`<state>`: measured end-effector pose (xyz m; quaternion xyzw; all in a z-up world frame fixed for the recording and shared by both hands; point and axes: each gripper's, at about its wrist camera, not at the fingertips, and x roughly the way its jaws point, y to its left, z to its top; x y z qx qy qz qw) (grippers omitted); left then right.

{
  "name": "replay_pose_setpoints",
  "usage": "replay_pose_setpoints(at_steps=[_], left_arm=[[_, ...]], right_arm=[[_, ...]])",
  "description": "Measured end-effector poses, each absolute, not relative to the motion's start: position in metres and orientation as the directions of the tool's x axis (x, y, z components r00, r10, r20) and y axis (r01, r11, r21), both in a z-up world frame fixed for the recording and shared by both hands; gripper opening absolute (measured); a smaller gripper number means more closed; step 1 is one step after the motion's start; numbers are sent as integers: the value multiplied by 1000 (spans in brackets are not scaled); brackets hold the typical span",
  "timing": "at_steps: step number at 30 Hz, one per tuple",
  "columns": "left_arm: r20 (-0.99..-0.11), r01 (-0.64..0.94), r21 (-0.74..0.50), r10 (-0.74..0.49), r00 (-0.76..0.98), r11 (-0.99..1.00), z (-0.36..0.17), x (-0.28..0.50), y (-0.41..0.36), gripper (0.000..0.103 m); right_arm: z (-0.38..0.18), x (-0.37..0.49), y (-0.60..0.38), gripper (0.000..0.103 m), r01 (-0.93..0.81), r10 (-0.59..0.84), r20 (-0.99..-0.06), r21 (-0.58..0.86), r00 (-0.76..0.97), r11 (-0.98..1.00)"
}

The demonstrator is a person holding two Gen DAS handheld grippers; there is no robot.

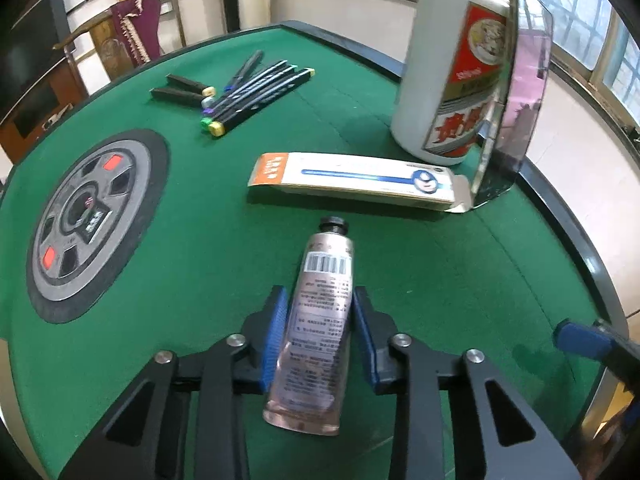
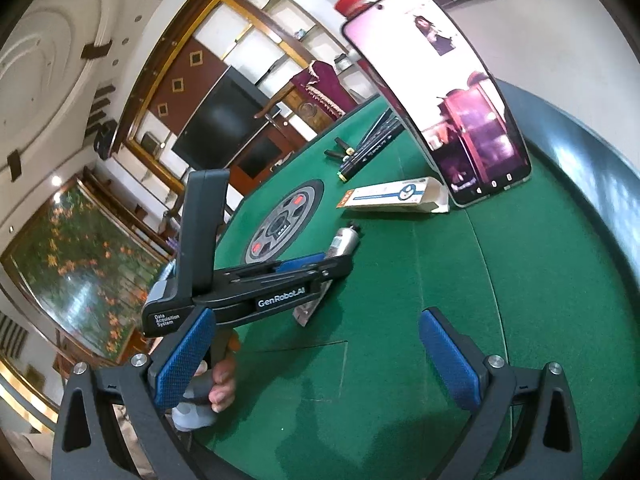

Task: Organize objects
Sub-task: 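Lift the hand-cream tube with the left gripper while the right grasps the white-blue ointment box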

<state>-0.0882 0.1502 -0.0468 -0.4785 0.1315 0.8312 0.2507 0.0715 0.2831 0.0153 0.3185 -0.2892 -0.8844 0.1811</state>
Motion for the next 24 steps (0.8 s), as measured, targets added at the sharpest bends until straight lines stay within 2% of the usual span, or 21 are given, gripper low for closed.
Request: replay_pose_setpoints(at_steps=[5, 8, 9, 13, 17, 19, 24], left_arm=[[-866, -462, -4, 234, -442, -887, -47, -91, 104, 30], [-870, -392, -8, 200, -451, -920, -46, -90, 62, 30], [-870, -375, -10, 193, -453, -927, -47, -88, 51, 31], [-868, -322, -31, 185, -460, -946, -47, -78, 14, 31], [-865, -318, -20, 176, -470, -948, -48, -68, 9, 31], [-862, -319, -20, 178, -475, -947, -49, -69, 7, 31], [-862, -324, -17, 178, -475, -946, -48, -65, 5, 31]], right_arm=[[46, 55, 267, 103, 243, -509, -512, 499, -692, -832], [69, 35, 242, 103, 364, -484, -584, 319, -651, -875], [72, 24, 230, 103, 414, -464, -620, 236, -632, -879], [56, -24, 199, 102, 484, -366, -736, 60, -570, -873], [38, -69, 183, 98, 458, -205, -779, -116, -592, -881], [34, -85, 182, 97, 446, -170, -782, -150, -599, -882], [16, -117, 187, 83, 430, -126, -833, -145, -539, -891]])
